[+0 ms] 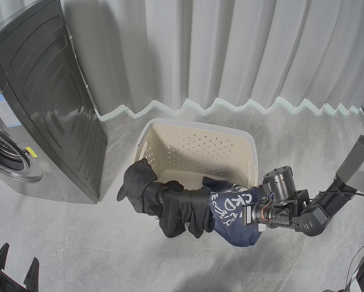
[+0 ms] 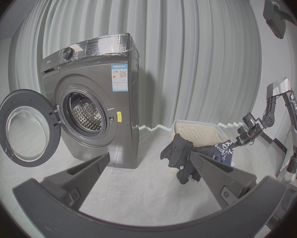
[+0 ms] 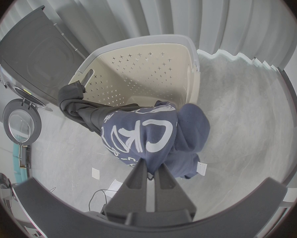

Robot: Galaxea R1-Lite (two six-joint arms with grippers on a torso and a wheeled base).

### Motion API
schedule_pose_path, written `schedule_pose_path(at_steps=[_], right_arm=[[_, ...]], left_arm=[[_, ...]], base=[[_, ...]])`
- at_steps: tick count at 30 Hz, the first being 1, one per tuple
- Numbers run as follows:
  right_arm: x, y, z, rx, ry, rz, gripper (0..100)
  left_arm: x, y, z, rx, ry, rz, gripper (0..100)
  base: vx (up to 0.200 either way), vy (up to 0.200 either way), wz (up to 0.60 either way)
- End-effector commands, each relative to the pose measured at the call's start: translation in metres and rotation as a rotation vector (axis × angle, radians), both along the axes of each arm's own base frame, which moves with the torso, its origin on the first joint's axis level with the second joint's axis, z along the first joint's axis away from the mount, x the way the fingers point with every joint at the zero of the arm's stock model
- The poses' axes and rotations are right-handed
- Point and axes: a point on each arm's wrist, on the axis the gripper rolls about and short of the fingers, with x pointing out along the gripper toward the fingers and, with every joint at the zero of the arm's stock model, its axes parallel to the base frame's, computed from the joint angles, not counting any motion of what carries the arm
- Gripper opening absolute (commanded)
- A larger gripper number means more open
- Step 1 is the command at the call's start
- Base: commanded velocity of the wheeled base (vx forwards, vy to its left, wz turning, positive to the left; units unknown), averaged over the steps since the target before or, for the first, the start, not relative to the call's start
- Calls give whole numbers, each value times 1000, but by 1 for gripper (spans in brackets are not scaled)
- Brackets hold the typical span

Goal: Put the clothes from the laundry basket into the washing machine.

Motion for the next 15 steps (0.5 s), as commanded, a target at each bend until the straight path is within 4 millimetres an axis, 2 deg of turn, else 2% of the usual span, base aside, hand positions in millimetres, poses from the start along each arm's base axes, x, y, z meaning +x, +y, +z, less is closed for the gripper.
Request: schedule_pose_path(at_steps=[1,5,6,14,15], right_arm=[[-26,-5,28,32,-55,32,0],[-36,-7,43,54,-90,41,0],[-43,-9,56,76,-127,53,0],[-68,-17,105,176,-278,77,0],[-69,-17,105,177,-281,77,0]], left_arm=[[1,0,-4,0,8,1,100],[1,0,-4,0,8,1,100],[1,0,-4,0,8,1,100],[1,0,-4,0,8,1,100],[1,0,-4,0,8,1,100]], base=[[0,0,0],[0,0,0],[0,0,0],[0,0,0],[0,0,0]])
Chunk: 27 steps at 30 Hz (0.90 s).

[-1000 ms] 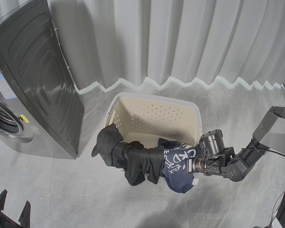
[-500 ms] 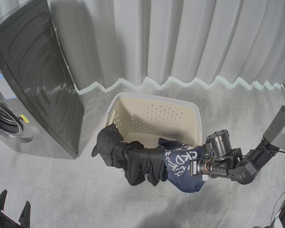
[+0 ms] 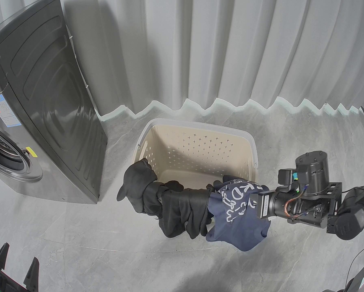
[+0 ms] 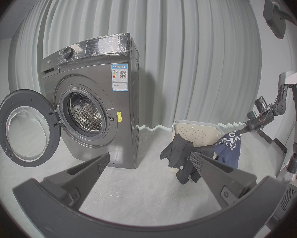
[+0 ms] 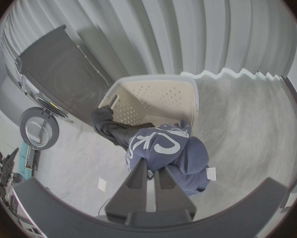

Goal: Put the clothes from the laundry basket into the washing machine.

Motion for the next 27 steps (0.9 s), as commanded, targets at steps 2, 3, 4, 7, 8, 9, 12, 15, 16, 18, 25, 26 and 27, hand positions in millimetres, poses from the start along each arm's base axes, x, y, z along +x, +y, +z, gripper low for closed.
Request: schedule_pose_path(at_steps=[2,3,4,7,8,9,12,15,16,18,25,26,27], right_arm=[[-30,-15,53,116,-168,21,0],[-35,-18,59,130,-190,21,0],[-40,-21,64,142,-206,27,0],[-54,-31,81,192,-284,40,0],[-56,-32,84,201,-297,40,0],[-62,-36,91,224,-343,45,0],[-70,-42,107,260,-448,59,0],[-76,-46,119,279,-531,83,0],[-78,-47,121,281,-549,87,0],[-79,-47,123,281,-563,91,0],[-79,-48,126,259,-611,98,0],[-79,-48,126,260,-614,98,0],[-79,-48,126,260,-614,98,0]], left_arm=[[1,0,-4,0,8,1,100],[1,0,-4,0,8,1,100],[1,0,-4,0,8,1,100],[1,0,-4,0,8,1,100],[1,0,-4,0,8,1,100],[1,0,-4,0,8,1,100],[1,0,-4,0,8,1,100],[1,0,-4,0,8,1,100],[1,0,-4,0,8,1,100],[1,0,-4,0,8,1,100],[1,0,-4,1,8,-2,100],[1,0,-4,1,8,-2,100],[1,0,-4,1,8,-2,100]], base=[[0,0,0],[0,0,0],[0,0,0],[0,0,0],[0,0,0],[0,0,0],[0,0,0],[0,0,0],[0,0,0],[0,0,0],[0,0,0],[0,0,0],[-200,0,0]])
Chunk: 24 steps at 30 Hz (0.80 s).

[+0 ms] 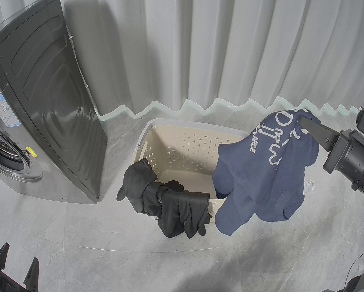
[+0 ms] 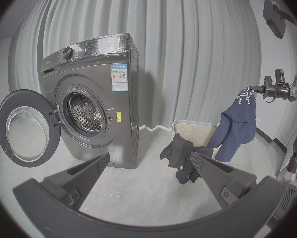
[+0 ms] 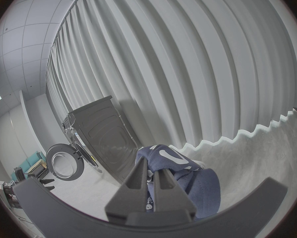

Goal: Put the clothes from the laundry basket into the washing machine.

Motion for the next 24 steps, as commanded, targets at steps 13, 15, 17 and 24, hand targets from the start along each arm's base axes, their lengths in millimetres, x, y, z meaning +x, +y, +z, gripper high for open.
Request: schedule_pose_path(at_steps=[13,15,17,24], right_arm=[[-6,-4,6,26,-34,3,0],[-5,-4,6,28,-35,2,0],[-5,-3,7,30,-37,4,0],[-5,-4,8,38,-40,2,0]], left_arm=[[1,0,-4,0,8,0,100],[1,0,-4,0,8,0,100],[1,0,-4,0,8,0,100],[1,0,-4,0,8,0,100]], base=[[-123,0,0],[0,0,0],[0,0,0],[0,114,0]])
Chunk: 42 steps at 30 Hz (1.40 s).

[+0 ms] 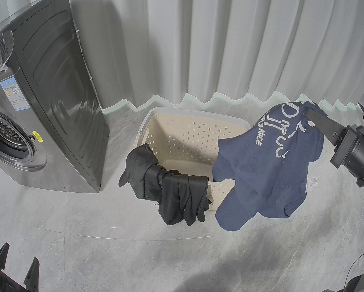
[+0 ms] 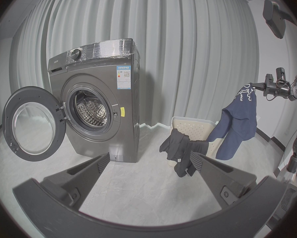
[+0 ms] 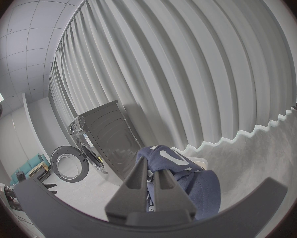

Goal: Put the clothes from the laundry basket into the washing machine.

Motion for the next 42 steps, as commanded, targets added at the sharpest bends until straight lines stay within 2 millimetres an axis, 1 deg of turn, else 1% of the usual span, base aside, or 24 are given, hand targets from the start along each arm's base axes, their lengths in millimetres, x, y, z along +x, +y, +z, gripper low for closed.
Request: schedule_pose_path(at_steps=[1,42], right_arm=[[0,0,0,2,1,1,0],[-1,2,0,4,2,15,0]], left_arm=[[1,0,-4,-1,8,0,100],[1,0,-4,-1,8,0,100]], base=[[0,200,0],[0,200,0]])
